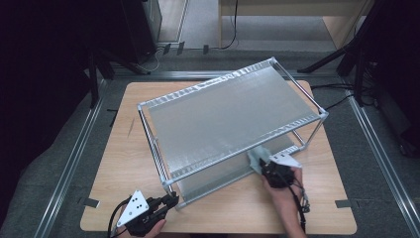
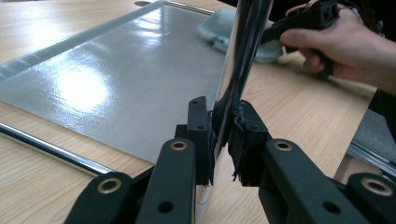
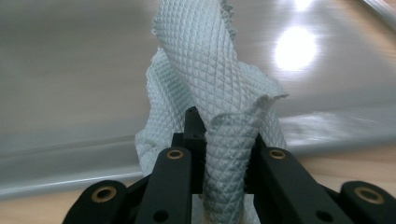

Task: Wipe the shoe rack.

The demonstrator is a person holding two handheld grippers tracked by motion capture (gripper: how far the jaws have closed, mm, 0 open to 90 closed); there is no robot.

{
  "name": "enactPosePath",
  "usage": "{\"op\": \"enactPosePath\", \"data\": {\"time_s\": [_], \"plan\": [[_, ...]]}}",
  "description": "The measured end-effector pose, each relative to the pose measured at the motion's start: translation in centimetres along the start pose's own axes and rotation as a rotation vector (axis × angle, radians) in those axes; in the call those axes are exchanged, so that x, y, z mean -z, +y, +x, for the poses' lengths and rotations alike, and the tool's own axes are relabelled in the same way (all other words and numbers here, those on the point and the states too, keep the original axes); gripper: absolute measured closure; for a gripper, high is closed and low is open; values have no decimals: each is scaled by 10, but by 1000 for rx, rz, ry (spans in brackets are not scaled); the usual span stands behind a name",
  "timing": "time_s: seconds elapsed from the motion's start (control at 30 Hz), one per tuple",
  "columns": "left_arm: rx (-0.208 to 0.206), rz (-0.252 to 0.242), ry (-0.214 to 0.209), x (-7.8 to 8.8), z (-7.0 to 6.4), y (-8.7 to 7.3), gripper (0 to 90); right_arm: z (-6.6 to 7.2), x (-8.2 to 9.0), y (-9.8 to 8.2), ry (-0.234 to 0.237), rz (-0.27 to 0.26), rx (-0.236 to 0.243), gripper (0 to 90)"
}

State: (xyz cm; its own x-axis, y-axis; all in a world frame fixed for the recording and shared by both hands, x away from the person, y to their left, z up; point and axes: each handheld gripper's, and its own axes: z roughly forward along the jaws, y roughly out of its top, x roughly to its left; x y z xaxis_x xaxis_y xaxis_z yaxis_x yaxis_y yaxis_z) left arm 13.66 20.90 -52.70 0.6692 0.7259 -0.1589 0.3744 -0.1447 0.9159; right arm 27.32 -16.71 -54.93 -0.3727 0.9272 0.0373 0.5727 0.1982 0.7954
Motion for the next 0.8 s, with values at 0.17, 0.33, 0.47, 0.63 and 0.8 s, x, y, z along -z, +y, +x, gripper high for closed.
{"op": "enactPosePath", "data": {"time_s": [0.17,0.33,0.47,0.63,0.8], "plan": [[6,0,-2,-2,-1,0,795,58,-5,-4,96,2,103,794],[3,1,-11,-6,-6,1,795,107,-1,-11,197,-3,153,794],[-2,3,-15,-6,-6,1,796,134,6,-14,289,-6,219,787],[-5,4,-14,-6,-6,1,797,119,4,-13,251,10,209,782],[-7,4,-16,-6,-5,0,797,62,7,-10,105,1,174,767]]}}
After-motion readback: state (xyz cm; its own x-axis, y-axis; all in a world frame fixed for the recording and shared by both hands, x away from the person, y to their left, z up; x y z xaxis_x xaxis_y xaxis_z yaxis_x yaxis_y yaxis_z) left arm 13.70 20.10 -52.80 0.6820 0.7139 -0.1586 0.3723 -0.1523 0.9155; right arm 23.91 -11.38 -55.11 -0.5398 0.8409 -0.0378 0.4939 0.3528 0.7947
